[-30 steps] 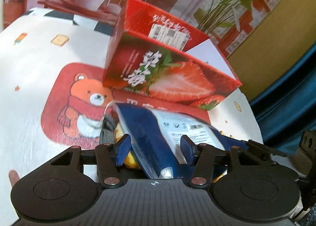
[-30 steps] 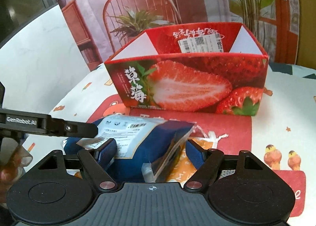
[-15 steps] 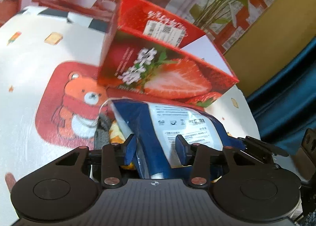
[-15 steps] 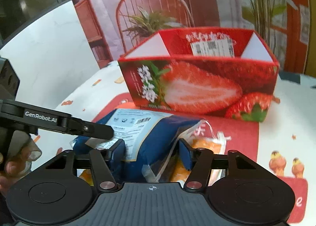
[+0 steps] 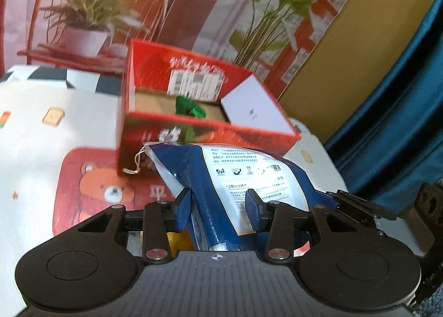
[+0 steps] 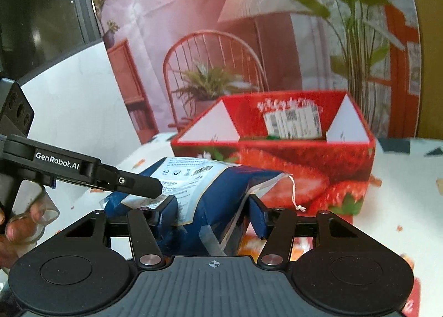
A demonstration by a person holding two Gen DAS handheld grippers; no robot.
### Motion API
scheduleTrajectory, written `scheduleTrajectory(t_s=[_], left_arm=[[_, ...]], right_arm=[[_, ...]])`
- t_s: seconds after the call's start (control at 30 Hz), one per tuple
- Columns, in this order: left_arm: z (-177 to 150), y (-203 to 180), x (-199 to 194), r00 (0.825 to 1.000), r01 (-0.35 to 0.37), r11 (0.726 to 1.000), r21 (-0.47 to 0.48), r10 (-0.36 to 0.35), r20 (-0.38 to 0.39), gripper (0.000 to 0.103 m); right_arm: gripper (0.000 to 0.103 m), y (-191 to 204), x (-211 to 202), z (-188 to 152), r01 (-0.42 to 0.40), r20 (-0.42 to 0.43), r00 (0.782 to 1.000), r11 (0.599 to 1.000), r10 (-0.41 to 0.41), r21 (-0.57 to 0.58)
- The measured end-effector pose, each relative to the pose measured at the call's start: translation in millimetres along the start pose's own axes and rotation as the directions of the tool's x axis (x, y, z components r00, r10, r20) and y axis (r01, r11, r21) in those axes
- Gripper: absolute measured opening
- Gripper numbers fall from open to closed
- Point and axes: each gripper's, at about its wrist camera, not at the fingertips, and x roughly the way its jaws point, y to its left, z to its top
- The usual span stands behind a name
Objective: Organize soft objects
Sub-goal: 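Grasp the blue plastic-wrapped package with the left tool, then carry the blue package into the red box and open the left tool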
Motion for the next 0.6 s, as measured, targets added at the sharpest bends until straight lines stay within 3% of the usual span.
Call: scheduleTrajectory(t_s=[0.23,0.37,0.6], left_arm=[[23,-6,-8,0.993,0.002,1.000,0.005,-0.003,0.117,0.044],[45,-3,-7,0.981,-0.003,1.000,-0.029,0.009,0.195,0.044],[93,12,38,0.983,-0.038,0.999,-0.003,0.038,0.182,0.044]], right_arm=[[0.052,-1,4,44,-0.018,0.015,1.000,0.998,0.019,-0.062],[0.052,0,22,86,-0.030,0.012,0.999,0.985,0.032,-0.170],[0.053,-14,72,134,0.001,0.031,0.999,0.963,0.008,-0.271]])
